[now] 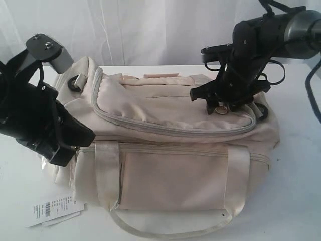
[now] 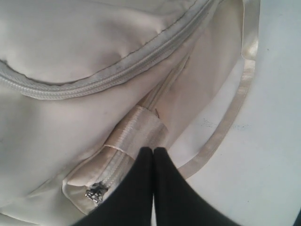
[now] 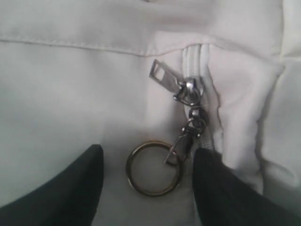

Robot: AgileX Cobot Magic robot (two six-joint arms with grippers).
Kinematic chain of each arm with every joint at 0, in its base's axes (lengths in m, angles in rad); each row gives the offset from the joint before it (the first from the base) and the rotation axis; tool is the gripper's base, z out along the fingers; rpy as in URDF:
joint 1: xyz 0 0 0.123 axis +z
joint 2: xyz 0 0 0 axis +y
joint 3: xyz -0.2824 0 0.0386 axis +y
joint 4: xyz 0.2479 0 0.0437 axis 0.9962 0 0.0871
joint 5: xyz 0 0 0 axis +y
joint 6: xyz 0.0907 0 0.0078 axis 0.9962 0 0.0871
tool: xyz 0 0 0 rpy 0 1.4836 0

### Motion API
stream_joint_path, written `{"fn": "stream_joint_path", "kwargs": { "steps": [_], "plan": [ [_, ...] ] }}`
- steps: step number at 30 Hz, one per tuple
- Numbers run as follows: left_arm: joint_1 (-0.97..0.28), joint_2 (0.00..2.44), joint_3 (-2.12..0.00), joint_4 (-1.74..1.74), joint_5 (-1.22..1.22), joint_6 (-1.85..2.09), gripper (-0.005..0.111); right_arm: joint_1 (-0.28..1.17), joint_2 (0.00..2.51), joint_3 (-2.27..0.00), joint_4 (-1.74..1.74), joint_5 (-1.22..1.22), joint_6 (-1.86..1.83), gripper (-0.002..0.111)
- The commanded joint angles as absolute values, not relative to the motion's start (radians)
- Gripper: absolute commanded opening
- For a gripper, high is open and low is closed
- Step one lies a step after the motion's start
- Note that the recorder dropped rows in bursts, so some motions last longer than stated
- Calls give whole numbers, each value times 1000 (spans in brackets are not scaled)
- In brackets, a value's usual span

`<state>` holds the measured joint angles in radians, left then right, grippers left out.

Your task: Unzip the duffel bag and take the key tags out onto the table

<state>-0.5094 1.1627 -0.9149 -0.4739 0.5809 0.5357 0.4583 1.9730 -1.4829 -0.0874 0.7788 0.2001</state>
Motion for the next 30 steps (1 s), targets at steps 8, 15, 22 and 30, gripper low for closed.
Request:
{"fn": "stream_joint_path", "kwargs": {
  "steps": [8, 15, 22, 30],
  "plan": [
    [-514, 1163, -921, -493, 596, 538, 0, 458, 1999, -1487, -92, 809, 246, 15],
    [-514, 1163, -921, -497, 596, 538, 0, 458, 1935, -1493, -103, 808, 248, 3],
    [-514, 1163, -921, -507, 596, 538, 0, 458, 1862, -1505, -109, 824, 245, 3],
    [-514, 1163, -921, -507, 599, 538, 0, 458, 1823, -1505, -182, 903, 213, 3]
  ]
}}
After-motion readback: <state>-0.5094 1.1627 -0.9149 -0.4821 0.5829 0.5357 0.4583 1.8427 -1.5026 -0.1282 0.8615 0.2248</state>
